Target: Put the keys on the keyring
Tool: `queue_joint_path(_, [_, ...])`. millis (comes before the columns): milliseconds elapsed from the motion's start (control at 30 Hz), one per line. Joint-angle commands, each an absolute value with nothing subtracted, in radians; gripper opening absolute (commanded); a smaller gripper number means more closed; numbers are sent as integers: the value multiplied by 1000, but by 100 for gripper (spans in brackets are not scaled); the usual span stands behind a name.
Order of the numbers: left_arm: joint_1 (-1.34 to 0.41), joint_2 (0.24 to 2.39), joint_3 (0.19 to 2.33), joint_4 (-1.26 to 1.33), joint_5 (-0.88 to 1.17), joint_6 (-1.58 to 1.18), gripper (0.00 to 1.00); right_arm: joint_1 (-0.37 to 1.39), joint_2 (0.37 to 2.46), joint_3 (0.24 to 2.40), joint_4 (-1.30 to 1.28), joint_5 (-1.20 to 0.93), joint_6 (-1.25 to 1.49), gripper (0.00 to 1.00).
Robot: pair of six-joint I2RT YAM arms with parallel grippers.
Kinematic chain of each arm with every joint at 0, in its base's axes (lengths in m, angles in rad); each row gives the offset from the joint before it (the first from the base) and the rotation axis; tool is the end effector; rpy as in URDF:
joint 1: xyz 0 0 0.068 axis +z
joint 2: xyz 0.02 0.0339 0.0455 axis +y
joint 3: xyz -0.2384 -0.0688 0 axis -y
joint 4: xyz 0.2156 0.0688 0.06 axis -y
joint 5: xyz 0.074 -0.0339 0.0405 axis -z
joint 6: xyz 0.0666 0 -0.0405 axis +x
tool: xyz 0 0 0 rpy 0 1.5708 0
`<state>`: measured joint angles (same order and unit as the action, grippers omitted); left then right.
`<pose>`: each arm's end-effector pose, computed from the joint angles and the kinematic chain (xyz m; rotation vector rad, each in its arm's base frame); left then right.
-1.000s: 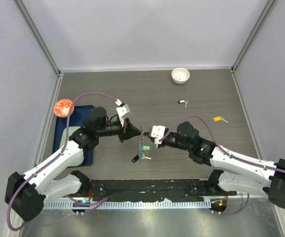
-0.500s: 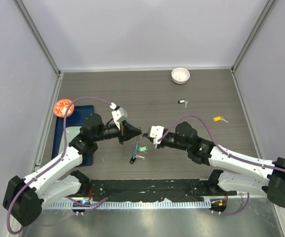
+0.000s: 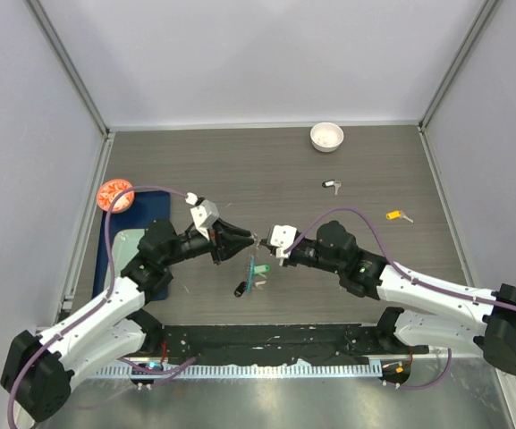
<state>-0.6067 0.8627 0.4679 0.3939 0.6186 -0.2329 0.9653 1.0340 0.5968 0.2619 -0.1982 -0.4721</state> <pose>0.1549 -0.1545 0.2669 0.8046 1.4871 -1.1259 0.1349 0.2179 0.2571 -1.2740 1.2327 0.5319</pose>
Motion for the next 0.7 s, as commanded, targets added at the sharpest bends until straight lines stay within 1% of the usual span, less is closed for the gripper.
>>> queue_joint_path(0, [-609, 801, 460, 450, 560, -242, 34, 968, 1012, 626, 273, -160, -477, 1])
queue_joint_path(67, [-609, 767, 463, 417, 531, -233, 44, 968, 1012, 632, 265, -166, -482, 1])
queue_joint_path(167, [-609, 733, 477, 309, 468, -209, 50, 968, 1011, 641, 250, -173, -489, 1])
queue_joint_path(333, [-609, 753, 518, 206, 428, -147, 52, 968, 1009, 653, 219, -178, -497, 1])
queue_joint_path(500, [-609, 836, 636, 39, 437, -5, 53, 969, 1003, 672, 186, -181, -499, 1])
queue_joint_path(600, [-609, 886, 733, -96, 489, 136, 53, 973, 999, 675, 170, -187, -500, 1])
queue_joint_path(633, [-609, 912, 789, -136, 506, 222, 53, 973, 996, 675, 169, -187, -502, 1])
queue_joint_path(667, [-609, 931, 817, -215, 526, 262, 53, 976, 997, 675, 167, -187, -503, 1])
